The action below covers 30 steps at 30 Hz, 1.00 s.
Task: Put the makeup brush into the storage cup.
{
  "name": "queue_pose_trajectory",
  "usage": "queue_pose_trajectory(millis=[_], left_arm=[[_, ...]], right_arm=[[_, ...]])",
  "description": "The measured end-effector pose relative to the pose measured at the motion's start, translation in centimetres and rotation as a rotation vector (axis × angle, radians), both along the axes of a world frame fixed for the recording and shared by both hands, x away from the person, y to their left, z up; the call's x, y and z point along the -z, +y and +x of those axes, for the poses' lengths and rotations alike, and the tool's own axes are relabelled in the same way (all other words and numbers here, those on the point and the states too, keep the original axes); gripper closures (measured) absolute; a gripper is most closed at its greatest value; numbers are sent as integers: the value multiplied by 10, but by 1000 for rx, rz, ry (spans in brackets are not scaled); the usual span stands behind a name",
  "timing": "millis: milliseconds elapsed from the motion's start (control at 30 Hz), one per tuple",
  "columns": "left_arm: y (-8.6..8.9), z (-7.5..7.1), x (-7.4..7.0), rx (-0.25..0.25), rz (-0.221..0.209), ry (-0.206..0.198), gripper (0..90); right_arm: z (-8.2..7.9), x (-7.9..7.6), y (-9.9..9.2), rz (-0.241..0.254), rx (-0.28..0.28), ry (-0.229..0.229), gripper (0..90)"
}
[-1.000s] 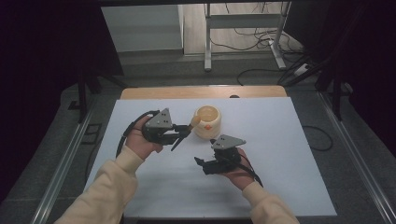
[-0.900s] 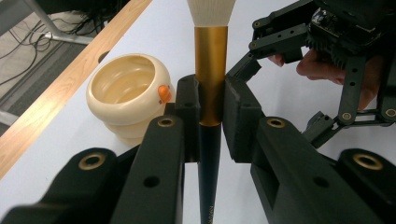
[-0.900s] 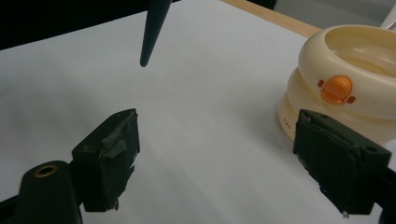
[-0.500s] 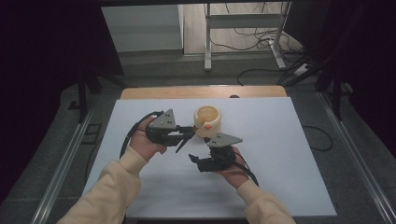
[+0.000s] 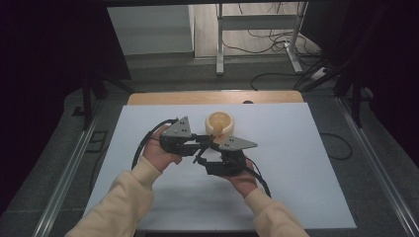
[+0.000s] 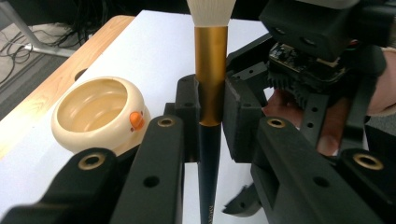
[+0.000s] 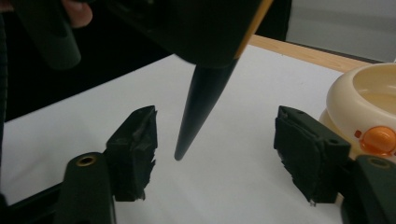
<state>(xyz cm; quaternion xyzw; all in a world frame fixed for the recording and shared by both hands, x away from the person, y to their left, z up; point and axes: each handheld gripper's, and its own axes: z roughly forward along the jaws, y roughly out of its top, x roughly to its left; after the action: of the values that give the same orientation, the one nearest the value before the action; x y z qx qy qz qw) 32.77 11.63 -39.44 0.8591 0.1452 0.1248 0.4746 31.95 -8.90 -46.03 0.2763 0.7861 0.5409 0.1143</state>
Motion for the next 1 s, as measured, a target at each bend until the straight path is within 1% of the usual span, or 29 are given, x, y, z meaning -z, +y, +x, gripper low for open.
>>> queue_pose_trajectory(millis=[33,67,100,200,233,267,333,367,433,467,533,567,633,767,833,900,933,1000], left_arm=[[0,0,0,0,0,0,784],[0,0,0,-1,-2,3,784],[0,0,1,-2,-7,6,784],[-1,0,1,-1,-18,11,783],[-1,0,1,0,-21,11,784],[-2,0,1,1,-24,12,783],[-3,0,1,3,-27,13,783],[-3,0,2,5,-29,14,783],[-5,-1,3,10,-32,15,783],[-6,-1,3,11,-32,14,783],[-7,-1,3,13,-36,14,782],[-7,-1,3,13,-39,15,782],[-7,-1,3,16,-41,17,780],[-6,0,2,10,-58,19,753],[-4,0,1,6,-72,29,708],[-4,0,0,-9,-73,33,639],[-3,0,0,-24,-72,34,568],[-3,-1,1,-29,-60,16,511]], right_arm=[[0,0,0,0,0,0,333],[2,0,-2,29,5,14,365],[2,0,-2,29,5,14,365],[5,1,-3,67,4,36,401],[5,1,-3,73,2,39,418],[5,1,-2,88,-2,42,443],[5,1,-2,95,-12,41,519],[5,1,-2,95,-14,35,577],[6,1,-3,100,-22,44,659],[6,1,-3,112,-31,48,701],[7,1,-4,115,-39,45,768],[6,1,-5,114,-35,41,775],[7,1,-6,119,-44,43,779],[7,1,-6,106,-50,46,780],[7,2,-6,98,-47,47,781],[7,3,-6,90,-43,52,782],[8,3,-7,84,-38,53,782],[8,3,-8,80,-35,51,782]])
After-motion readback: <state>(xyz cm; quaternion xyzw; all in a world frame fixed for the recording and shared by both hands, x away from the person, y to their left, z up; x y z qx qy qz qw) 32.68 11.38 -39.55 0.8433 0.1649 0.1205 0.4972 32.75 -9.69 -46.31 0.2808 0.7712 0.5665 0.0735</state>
